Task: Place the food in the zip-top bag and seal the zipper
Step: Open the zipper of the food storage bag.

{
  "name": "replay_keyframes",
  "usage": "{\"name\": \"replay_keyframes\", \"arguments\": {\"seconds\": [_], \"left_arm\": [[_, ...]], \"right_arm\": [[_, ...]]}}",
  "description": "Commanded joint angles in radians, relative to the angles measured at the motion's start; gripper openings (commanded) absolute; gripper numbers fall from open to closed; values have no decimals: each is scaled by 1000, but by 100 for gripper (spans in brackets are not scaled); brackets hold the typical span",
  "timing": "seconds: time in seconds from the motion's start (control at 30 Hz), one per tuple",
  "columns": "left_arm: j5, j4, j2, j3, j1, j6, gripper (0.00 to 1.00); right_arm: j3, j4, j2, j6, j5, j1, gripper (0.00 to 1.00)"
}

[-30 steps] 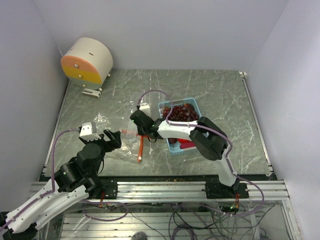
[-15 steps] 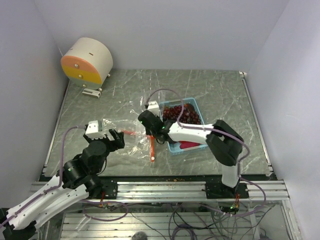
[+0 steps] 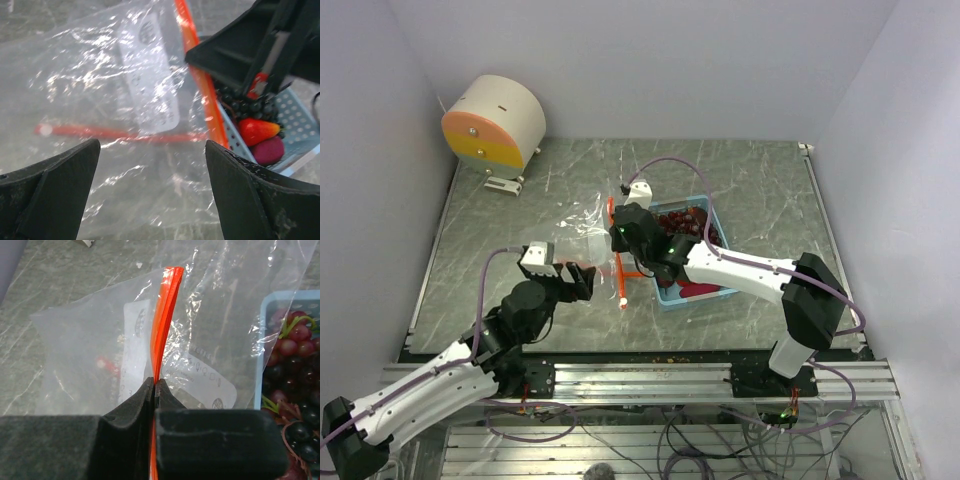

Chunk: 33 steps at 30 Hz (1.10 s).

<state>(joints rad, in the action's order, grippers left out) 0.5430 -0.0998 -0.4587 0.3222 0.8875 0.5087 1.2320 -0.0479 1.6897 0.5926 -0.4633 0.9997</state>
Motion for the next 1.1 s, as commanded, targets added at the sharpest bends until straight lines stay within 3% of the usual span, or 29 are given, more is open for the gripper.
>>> {"name": "replay_keyframes", "arguments": {"seconds": [0.0, 0.33, 0.57, 0.67, 0.8, 0.97, 1.07], "left_arm": [[-50, 270, -52, -15, 4, -9, 98], [-111, 490, -344, 0, 5, 33, 97], [-93, 550, -408, -7, 4, 43, 92], [-81, 529, -417, 3, 5, 37, 82], [-73, 543, -430, -11, 4, 38, 61], [-64, 574, -456, -26, 5, 43, 55], [-52, 577, -461, -25, 4, 40, 38]], "right_arm": [[-24, 72, -23, 31, 31, 4, 0], [55, 41, 30, 40, -24, 52, 0], [50, 45, 16, 47, -23, 68, 0], [47, 43, 2, 46, -30, 72, 0], [36, 51, -24, 47, -24, 75, 0], [29, 66, -51, 49, 10, 77, 0], [17, 80, -72, 53, 41, 79, 0]]}}
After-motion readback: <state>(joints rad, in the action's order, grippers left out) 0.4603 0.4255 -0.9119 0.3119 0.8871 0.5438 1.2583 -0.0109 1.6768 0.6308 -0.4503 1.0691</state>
